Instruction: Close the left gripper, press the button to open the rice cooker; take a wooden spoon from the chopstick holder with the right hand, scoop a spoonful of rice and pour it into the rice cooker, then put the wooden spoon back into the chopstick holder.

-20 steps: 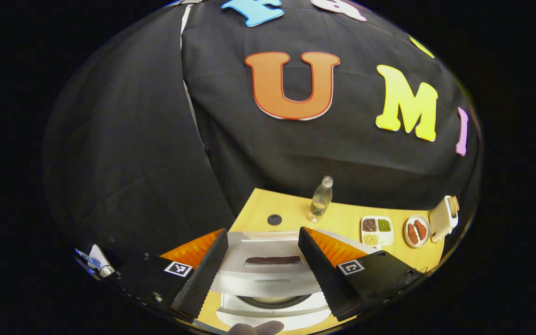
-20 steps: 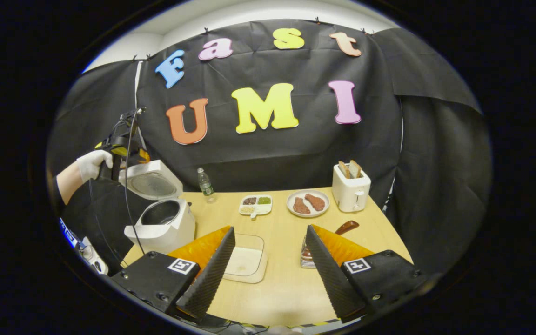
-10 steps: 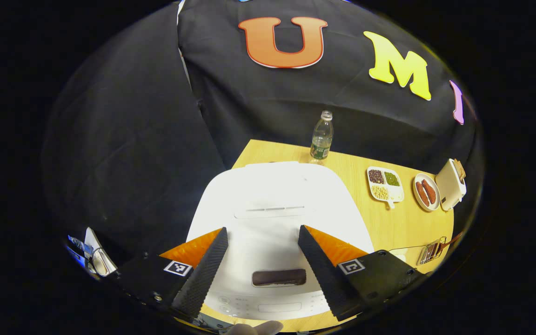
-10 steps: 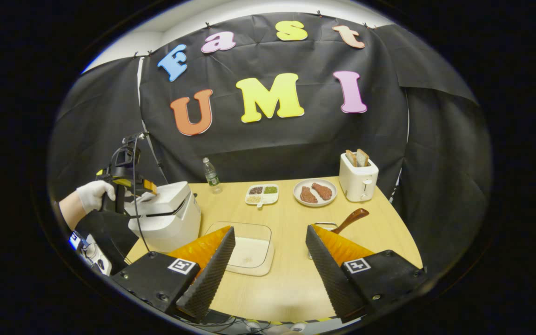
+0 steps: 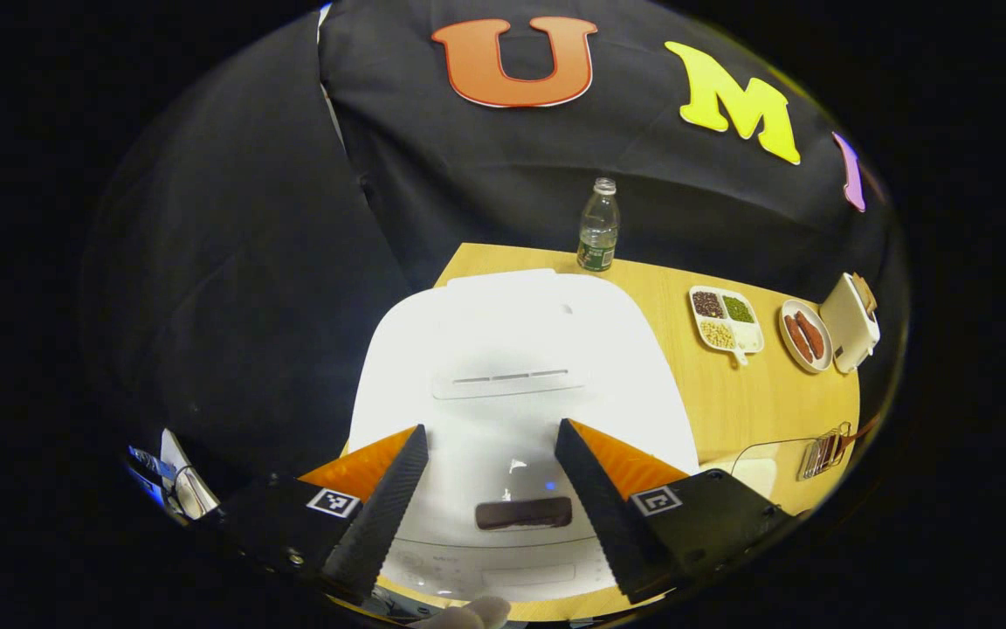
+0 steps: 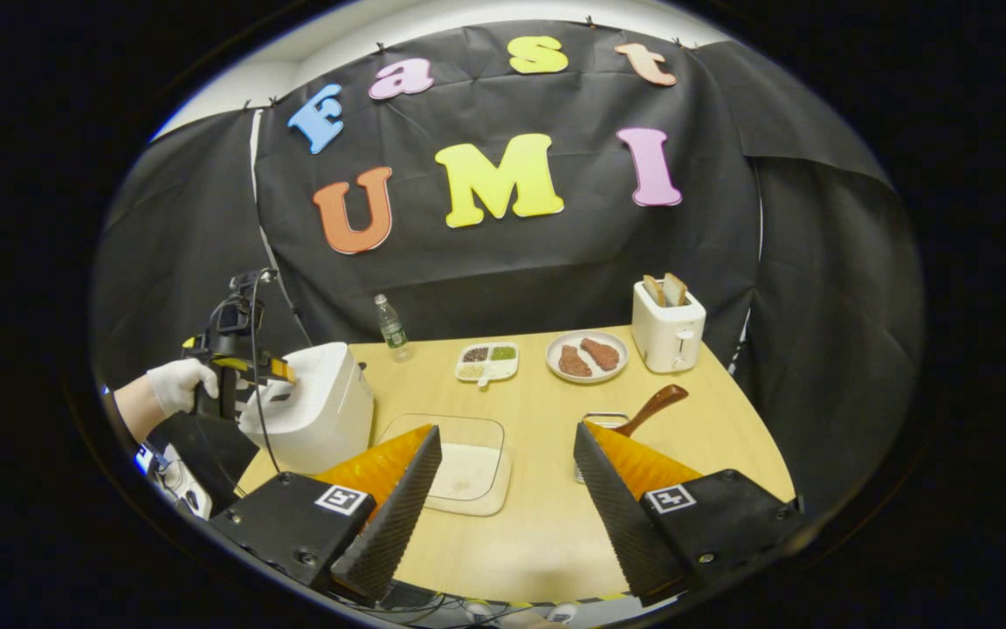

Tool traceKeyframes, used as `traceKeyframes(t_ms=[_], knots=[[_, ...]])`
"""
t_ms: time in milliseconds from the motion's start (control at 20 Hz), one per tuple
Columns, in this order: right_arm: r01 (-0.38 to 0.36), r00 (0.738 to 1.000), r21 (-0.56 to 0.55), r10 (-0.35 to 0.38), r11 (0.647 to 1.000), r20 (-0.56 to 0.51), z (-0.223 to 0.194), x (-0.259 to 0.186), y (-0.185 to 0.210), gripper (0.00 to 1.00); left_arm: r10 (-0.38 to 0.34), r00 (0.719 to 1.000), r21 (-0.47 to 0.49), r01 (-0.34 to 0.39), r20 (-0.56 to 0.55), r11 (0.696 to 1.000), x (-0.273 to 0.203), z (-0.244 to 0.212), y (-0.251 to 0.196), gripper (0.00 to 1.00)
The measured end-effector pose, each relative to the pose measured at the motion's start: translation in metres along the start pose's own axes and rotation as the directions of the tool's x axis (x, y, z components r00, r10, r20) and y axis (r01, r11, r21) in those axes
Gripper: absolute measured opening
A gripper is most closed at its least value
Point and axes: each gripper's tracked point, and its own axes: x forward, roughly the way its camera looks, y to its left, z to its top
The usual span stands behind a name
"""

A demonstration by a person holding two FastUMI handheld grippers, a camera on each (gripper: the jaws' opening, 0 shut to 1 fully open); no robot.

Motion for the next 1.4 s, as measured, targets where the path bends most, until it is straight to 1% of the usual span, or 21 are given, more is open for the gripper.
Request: traceKeyframes(t_ms=[50, 100, 150, 200, 400, 450, 500, 550, 600, 650, 700, 750, 850, 900, 950, 1050, 1150, 1200, 1250, 1350, 1400], knots=[[-0.001, 1.0, 0.002, 0.001, 1.0, -0.003, 0.0, 0.001, 0.0, 0.99, -0.011, 1.0, 0.0, 0.011, 0.029, 1.0, 0.0, 0.002, 0.0, 0.96], [0.0, 1.0, 0.003, 0.0, 1.0, -0.003, 0.0, 0.0, 0.0, 0.98, -0.022, 0.999, -0.007, 0.023, 0.04, 1.0, 0.0, 0.002, 0.0, 0.96], [-0.001, 1.0, 0.004, 0.001, 1.0, -0.002, 0.0, 0.0, 0.0, 1.0, -0.028, 0.999, -0.019, 0.029, 0.046, 0.999, -0.002, 0.004, 0.001, 0.96], [0.003, 1.0, 0.003, -0.003, 1.0, -0.001, 0.001, 0.001, -0.001, 0.99, -0.034, 0.999, -0.027, 0.035, 0.035, 0.999, 0.0, 0.002, 0.0, 0.96], [0.007, 1.0, -0.011, -0.007, 1.0, 0.011, 0.005, -0.001, 0.0, 1.0, -0.024, 0.999, -0.046, 0.026, 0.046, 0.999, -0.002, 0.006, 0.003, 0.96], [0.008, 1.0, -0.016, -0.008, 1.0, 0.012, 0.006, -0.001, 0.0, 1.0, -0.021, 0.998, -0.035, 0.023, 0.056, 0.999, -0.002, 0.006, 0.004, 0.95], [0.011, 1.0, -0.021, -0.011, 1.0, 0.015, 0.006, -0.002, 0.0, 1.0, -0.004, 0.996, -0.028, 0.006, 0.084, 1.0, -0.004, 0.01, 0.006, 0.95], [0.014, 1.0, -0.024, -0.013, 1.0, 0.02, 0.009, -0.002, 0.0, 0.98, 0.0, 0.996, -0.02, 0.002, 0.093, 1.0, -0.004, 0.011, 0.007, 0.95], [0.016, 0.999, -0.026, -0.015, 1.0, 0.032, 0.01, -0.003, -0.001, 0.98, 0.01, 0.992, -0.019, -0.007, 0.124, 1.0, -0.008, 0.016, 0.009, 0.96], [0.02, 0.999, -0.031, -0.019, 0.999, 0.044, 0.015, -0.005, -0.001, 1.0, 0.016, 0.987, -0.022, -0.012, 0.157, 1.0, -0.012, 0.022, 0.01, 0.97], [0.026, 0.998, -0.04, -0.023, 0.999, 0.06, 0.019, -0.005, -0.002, 1.0, 0.014, 0.98, -0.028, -0.009, 0.198, 1.0, -0.019, 0.03, 0.009, 0.96], [0.032, 0.997, -0.053, -0.028, 0.998, 0.079, 0.024, -0.006, -0.001, 0.98, 0.012, 0.969, -0.033, -0.004, 0.245, 0.999, -0.03, 0.039, 0.007, 0.96], [0.047, 0.993, -0.077, -0.038, 0.996, 0.113, 0.033, -0.009, 0.0, 1.0, 0.025, 0.931, -0.027, -0.016, 0.365, 1.0, -0.06, 0.065, 0.004, 0.96], [0.051, 0.991, -0.083, -0.041, 0.995, 0.125, 0.035, -0.009, 0.001, 1.0, 0.03, 0.904, -0.021, -0.023, 0.426, 1.0, -0.075, 0.077, 0.004, 0.96], [0.054, 0.989, -0.09, -0.041, 0.995, 0.141, 0.04, -0.011, 0.002, 0.98, 0.036, 0.872, -0.017, -0.032, 0.488, 0.999, -0.094, 0.091, 0.002, 0.96], [0.065, 0.984, -0.092, -0.048, 0.994, 0.173, 0.051, -0.014, 0.003, 1.0, 0.026, 0.806, 0.0, -0.033, 0.591, 0.999, -0.137, 0.112, -0.01, 0.96], [0.074, 0.975, -0.083, -0.054, 0.994, 0.217, 0.063, -0.018, 0.003, 0.99, -0.002, 0.738, 0.023, -0.018, 0.675, 1.0, -0.186, 0.126, -0.019, 0.96], [0.083, 0.97, -0.079, -0.062, 0.993, 0.235, 0.068, -0.02, 0.0, 1.0, -0.025, 0.713, 0.04, -0.003, 0.701, 0.999, -0.206, 0.13, -0.029, 0.96], [0.093, 0.963, -0.065, -0.073, 0.993, 0.261, 0.075, -0.024, -0.002, 1.0, -0.037, 0.689, 0.043, 0.008, 0.723, 0.999, -0.226, 0.13, -0.035, 0.95], [0.105, 0.952, -0.051, -0.085, 0.993, 0.294, 0.086, -0.031, -0.004, 1.0, -0.078, 0.662, 0.051, 0.06, 0.745, 0.997, -0.264, 0.127, -0.044, 0.95], [0.113, 0.945, -0.047, -0.093, 0.992, 0.313, 0.092, -0.035, -0.005, 1.0, -0.095, 0.648, 0.051, 0.087, 0.756, 0.995, -0.279, 0.122, -0.048, 0.91]])
